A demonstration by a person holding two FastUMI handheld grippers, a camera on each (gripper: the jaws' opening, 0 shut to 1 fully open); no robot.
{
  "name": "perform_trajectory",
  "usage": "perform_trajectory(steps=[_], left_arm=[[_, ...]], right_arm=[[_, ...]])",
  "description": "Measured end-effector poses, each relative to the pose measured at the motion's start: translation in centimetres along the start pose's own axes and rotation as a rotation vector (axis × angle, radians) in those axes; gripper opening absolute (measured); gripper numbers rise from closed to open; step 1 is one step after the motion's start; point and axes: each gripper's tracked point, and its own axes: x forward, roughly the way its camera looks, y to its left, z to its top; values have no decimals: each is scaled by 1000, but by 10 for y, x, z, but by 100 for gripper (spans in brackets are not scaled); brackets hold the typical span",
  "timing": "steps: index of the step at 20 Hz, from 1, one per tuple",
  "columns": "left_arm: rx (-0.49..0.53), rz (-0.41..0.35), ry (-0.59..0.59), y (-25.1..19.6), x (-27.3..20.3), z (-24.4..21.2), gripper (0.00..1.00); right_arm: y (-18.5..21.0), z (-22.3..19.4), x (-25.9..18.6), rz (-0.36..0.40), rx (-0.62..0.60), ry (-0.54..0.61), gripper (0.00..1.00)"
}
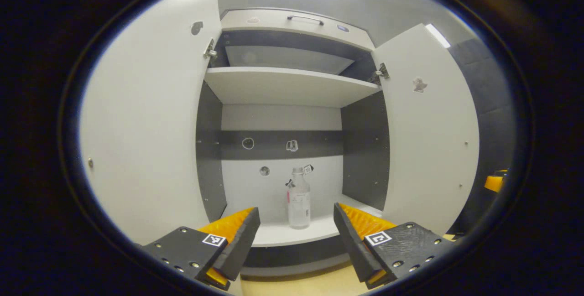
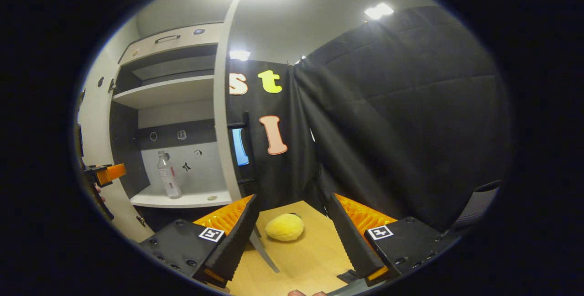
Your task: Grasp the bottle in the cabinet with the left hand and place it on the coaster, then close the right door with the right hand and the left door with the left hand.
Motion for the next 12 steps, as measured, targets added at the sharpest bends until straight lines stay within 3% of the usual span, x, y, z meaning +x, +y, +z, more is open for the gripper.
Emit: perform_trajectory(steps=[2, 7, 8, 11, 12], left_arm=[[-12, 1, 17, 1, 30, -5, 100], [-41, 4, 75, -1, 90, -24, 100], [-27, 5, 87, -2, 101, -28, 100], [-19, 0, 121, -9, 126, -39, 100], [-33, -5, 124, -10, 135, -43, 100]], right_arm=[[-14, 2, 12, -36, 7, -8, 98], [-35, -2, 43, -76, 10, 15, 98], [-38, -3, 49, -82, 12, 16, 92], [-49, 0, 58, -106, 23, 13, 92], [-52, 1, 62, -116, 26, 10, 98]])
